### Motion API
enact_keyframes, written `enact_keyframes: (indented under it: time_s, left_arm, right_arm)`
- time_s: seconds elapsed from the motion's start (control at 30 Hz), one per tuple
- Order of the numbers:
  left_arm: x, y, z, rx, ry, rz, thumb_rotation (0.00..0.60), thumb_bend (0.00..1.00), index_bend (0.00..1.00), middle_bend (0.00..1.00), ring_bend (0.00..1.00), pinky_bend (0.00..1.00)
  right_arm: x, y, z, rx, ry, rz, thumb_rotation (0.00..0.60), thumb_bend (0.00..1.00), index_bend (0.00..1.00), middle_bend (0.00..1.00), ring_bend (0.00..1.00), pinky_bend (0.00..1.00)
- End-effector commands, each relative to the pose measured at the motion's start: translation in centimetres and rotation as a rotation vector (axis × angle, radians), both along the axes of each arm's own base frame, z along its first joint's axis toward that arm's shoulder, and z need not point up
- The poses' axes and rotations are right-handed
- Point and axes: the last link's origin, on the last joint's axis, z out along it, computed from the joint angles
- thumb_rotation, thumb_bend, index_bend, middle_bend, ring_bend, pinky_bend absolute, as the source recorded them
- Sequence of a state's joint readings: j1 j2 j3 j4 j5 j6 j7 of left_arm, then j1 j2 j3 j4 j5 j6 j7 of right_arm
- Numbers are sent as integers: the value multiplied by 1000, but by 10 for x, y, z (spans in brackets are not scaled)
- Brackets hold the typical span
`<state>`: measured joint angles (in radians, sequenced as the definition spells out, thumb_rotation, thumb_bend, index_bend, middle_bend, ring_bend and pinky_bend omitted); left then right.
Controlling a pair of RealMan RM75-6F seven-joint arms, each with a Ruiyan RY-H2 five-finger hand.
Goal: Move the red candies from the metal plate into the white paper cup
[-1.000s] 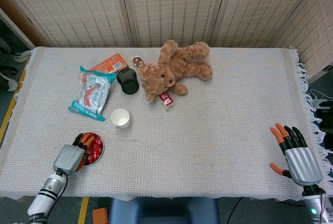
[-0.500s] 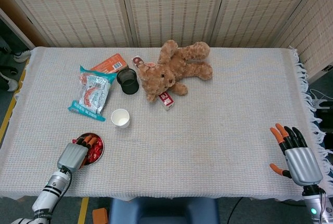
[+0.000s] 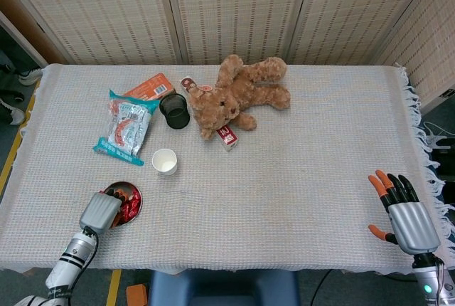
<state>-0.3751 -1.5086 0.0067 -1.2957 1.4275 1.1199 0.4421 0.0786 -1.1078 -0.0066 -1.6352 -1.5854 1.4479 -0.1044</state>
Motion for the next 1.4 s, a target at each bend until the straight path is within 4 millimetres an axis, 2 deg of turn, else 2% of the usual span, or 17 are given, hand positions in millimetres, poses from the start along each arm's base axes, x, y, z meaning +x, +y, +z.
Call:
enact_keyframes:
  time_s: [0.03, 0.23, 0.4, 0.77, 1.2, 1.4]
  left_arm:
    - [0, 1, -1, 2, -6, -9, 600, 410, 450, 446, 375, 865]
    - [3, 2, 1, 20, -25, -29, 600, 414, 564, 563, 446, 915]
    - [6, 4, 2, 26, -28, -33, 600, 460, 619, 636, 493, 937]
    - [11, 6, 6, 48, -45, -56, 600, 551, 668, 684, 541, 958]
    - [21, 12, 17, 68, -211, -48, 600, 683, 736, 757, 602, 980]
    - [28, 19, 24, 79, -252, -57, 600, 693, 737, 758, 605, 980]
  right_arm:
    - [0, 0, 0, 4, 1, -3, 600, 19, 0, 0, 0, 0]
    - [-1, 0, -1, 12, 6, -12, 600, 20, 0, 0, 0, 0]
    - [0, 0, -1, 15, 6, -15, 600, 20, 0, 0, 0, 0]
    - [-1, 0, -2, 21, 9, -21, 600, 20, 0, 0, 0, 0]
    - [0, 1, -1, 22, 7, -19, 600, 20, 0, 0, 0, 0]
    - [0, 1, -2, 26, 8, -20, 600, 20, 0, 0, 0, 0]
